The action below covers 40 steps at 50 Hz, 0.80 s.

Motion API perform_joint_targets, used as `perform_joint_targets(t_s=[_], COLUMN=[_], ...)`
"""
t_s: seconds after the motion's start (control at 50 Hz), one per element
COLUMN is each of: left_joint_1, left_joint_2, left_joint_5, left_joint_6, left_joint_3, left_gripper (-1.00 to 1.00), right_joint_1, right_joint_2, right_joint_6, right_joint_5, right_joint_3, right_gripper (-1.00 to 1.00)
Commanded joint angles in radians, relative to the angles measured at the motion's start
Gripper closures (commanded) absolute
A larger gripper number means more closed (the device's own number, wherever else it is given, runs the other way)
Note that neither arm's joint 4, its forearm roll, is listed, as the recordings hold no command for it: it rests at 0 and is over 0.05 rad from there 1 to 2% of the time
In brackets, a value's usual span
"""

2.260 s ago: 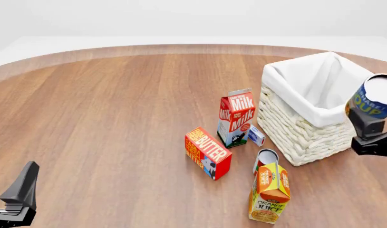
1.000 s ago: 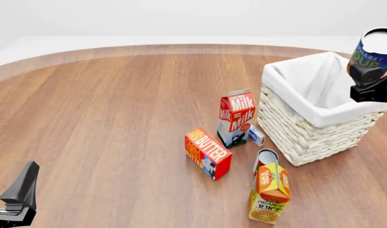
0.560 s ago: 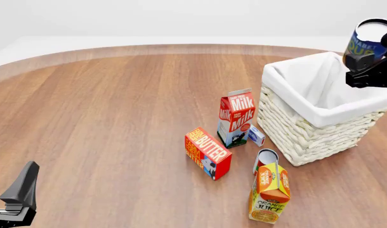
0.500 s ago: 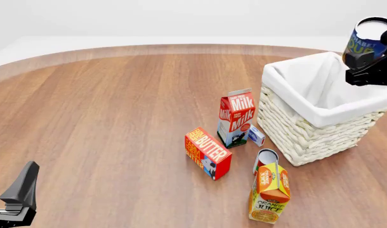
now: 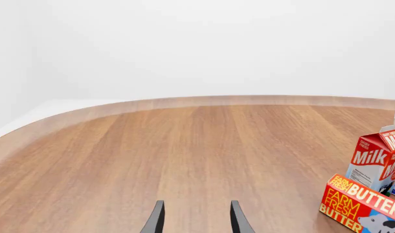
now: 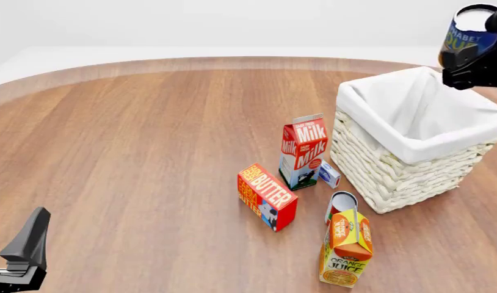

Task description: Pick up the alphabet soup, and put it in the basket.

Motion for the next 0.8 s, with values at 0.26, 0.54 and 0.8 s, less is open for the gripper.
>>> perform_joint_targets(t_s=[0.26, 0.54, 0.8], left_joint_1=[0.0, 0.0, 0.0], left_joint_2=[0.0, 0.0, 0.0], left_joint_5=[0.0, 0.0, 0.0], left_joint_6=[0.0, 0.0, 0.0], left_joint_3=[0.0, 0.0, 0.0], left_gripper=[-1.0, -1.0, -1.0], right_joint_1=[0.033, 0.027, 0.018], right_joint_2=[0.116, 0.184, 0.236], right_joint_6=[0.055, 0.083, 0.073], right_joint_5=[0.067, 0.108, 0.139], right_joint_3=[-0.119, -0.177, -0.212], right_gripper=[1.0, 1.0, 1.0])
